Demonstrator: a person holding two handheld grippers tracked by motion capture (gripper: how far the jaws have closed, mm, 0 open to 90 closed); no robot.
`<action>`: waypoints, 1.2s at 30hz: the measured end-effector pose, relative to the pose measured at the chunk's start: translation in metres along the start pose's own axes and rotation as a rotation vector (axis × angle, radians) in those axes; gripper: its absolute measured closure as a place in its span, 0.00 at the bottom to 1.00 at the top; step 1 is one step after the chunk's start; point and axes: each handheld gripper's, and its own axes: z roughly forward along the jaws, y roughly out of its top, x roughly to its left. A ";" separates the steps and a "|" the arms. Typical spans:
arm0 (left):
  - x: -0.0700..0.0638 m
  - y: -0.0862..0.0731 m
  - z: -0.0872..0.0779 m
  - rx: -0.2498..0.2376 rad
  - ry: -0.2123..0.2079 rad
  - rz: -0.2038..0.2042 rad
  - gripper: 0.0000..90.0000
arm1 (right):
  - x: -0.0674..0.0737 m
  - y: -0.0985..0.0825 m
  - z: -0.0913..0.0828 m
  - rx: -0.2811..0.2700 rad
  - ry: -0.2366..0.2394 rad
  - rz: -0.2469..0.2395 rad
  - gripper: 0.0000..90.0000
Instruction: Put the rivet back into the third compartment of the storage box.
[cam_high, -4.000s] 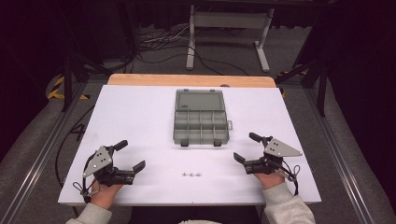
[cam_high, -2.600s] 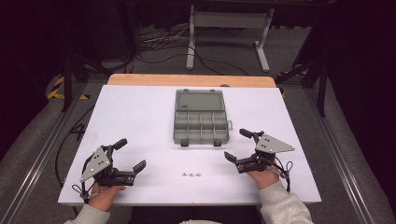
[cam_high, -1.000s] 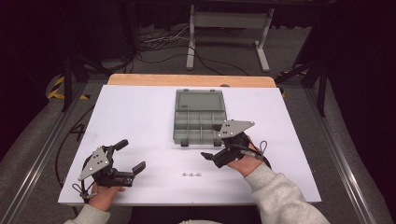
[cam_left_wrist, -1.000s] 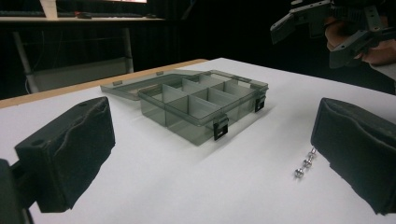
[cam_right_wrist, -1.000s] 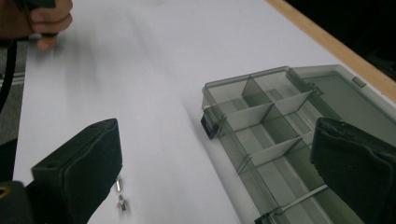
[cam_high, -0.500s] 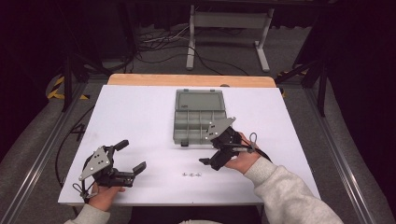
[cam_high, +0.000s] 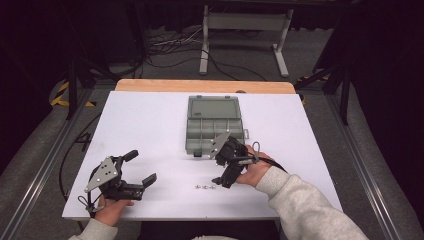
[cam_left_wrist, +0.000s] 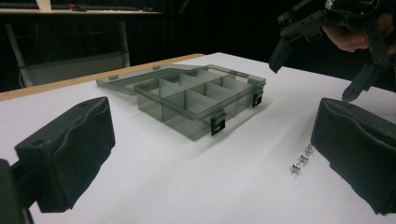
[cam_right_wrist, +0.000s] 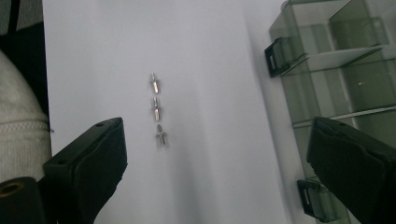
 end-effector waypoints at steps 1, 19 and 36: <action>0.000 0.000 0.000 0.000 0.000 0.000 0.00 | 0.000 0.001 0.002 0.006 0.006 -0.010 0.07; 0.000 0.000 0.000 0.000 -0.004 0.001 0.00 | 0.011 0.004 0.030 0.061 0.063 -0.037 0.14; 0.000 0.000 0.000 0.002 0.000 0.001 0.00 | 0.019 0.001 0.051 0.120 0.128 -0.057 0.39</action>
